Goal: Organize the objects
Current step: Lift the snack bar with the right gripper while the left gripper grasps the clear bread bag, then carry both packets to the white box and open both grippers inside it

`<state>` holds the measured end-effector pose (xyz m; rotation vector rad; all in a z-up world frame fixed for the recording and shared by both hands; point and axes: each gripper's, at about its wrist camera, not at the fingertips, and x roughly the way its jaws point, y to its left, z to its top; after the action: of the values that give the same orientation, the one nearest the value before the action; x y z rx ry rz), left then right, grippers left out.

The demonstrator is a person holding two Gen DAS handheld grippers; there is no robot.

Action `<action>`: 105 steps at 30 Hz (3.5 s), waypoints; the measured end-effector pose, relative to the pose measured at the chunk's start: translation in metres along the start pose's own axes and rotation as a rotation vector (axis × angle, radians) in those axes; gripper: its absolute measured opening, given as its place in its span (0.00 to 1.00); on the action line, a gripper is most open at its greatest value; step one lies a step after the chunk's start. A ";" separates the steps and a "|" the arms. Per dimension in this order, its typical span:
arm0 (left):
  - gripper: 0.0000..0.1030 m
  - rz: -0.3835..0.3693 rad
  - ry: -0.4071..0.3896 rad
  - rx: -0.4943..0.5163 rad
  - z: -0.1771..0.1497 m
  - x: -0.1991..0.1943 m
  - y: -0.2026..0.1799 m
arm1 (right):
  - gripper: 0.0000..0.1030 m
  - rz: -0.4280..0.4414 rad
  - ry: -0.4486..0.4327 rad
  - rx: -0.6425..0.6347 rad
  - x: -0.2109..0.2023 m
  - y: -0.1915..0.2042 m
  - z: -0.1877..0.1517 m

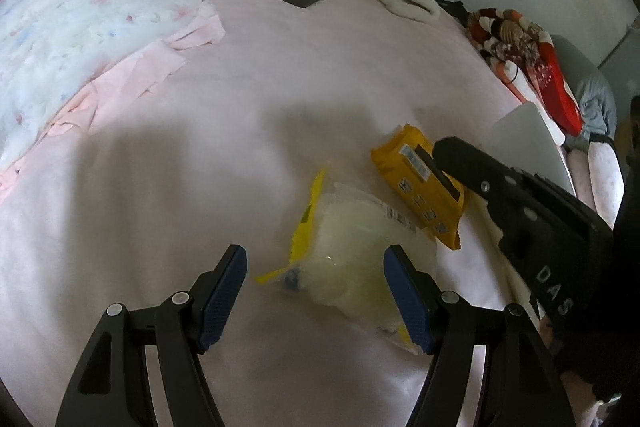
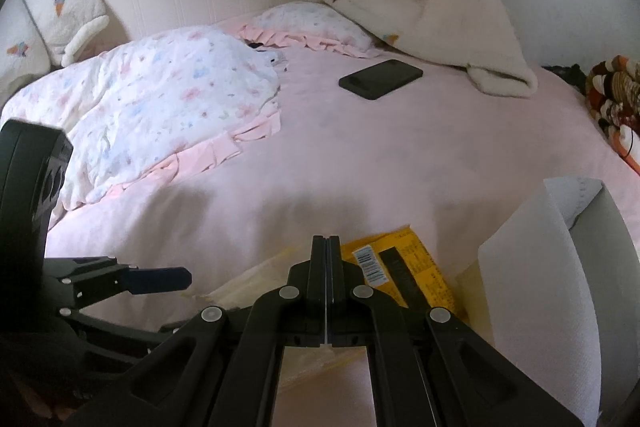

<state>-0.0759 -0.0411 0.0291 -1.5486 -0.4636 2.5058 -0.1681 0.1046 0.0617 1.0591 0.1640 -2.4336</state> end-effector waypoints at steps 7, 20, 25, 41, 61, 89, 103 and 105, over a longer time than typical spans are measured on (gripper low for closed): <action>0.67 -0.007 0.019 -0.003 -0.002 0.000 -0.002 | 0.00 0.024 -0.014 0.009 -0.007 0.001 0.003; 0.67 0.028 -0.039 0.030 0.001 -0.022 -0.005 | 0.37 0.085 -0.046 0.108 -0.032 -0.023 0.007; 0.67 0.033 -0.056 0.054 -0.004 -0.024 -0.004 | 0.41 0.009 0.011 0.049 -0.016 -0.021 -0.004; 0.70 0.098 -0.112 0.508 -0.037 -0.012 -0.058 | 0.47 -0.101 0.017 -0.014 0.035 -0.027 -0.027; 0.53 0.293 -0.071 0.265 0.002 -0.013 0.008 | 0.47 -0.064 0.068 -0.279 0.038 -0.007 -0.020; 0.54 0.206 -0.050 0.172 0.005 -0.010 0.022 | 0.20 0.084 0.126 0.275 0.050 -0.056 -0.025; 0.53 0.071 -0.162 0.282 0.001 -0.038 -0.076 | 0.20 0.043 -0.191 0.171 -0.090 -0.023 -0.026; 0.53 0.048 -0.201 0.299 0.004 -0.050 -0.093 | 0.20 0.020 -0.246 0.186 -0.110 -0.027 -0.023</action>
<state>-0.0598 0.0305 0.1044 -1.2190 -0.0693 2.6320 -0.1008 0.1768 0.1221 0.8203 -0.1563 -2.5737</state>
